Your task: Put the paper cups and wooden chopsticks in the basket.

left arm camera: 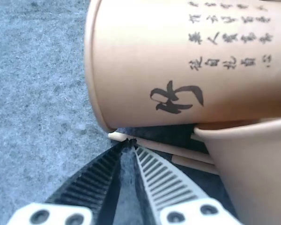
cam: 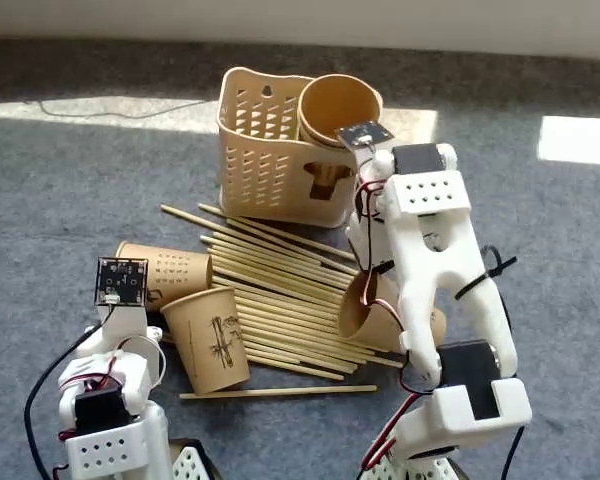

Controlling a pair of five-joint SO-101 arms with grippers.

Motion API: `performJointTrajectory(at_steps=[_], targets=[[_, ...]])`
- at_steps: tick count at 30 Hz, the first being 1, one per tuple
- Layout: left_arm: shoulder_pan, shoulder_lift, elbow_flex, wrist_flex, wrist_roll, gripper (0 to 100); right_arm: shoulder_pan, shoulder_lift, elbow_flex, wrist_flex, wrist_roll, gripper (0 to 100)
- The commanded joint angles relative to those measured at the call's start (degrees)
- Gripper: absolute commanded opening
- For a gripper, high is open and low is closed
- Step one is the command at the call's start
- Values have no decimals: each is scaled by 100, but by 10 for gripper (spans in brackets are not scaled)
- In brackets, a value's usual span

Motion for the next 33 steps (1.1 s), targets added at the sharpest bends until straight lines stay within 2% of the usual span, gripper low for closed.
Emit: performJointTrajectory(at_steps=[1, 7, 15, 21, 33], targets=[[-57, -48, 57, -97, -9, 24, 251, -813, -22, 110, 492, 5], [-57, -48, 57, -97, -9, 24, 409, -1455, -13, 365, 853, 5], [-66, -48, 57, -97, -9, 24, 549, -1903, -31, 479, 870, 5], [-66, -48, 57, -97, -9, 24, 1103, -2035, -31, -295, 853, 5], [-66, -48, 57, -97, -9, 24, 1218, -2000, 66, -1455, -1556, 5]])
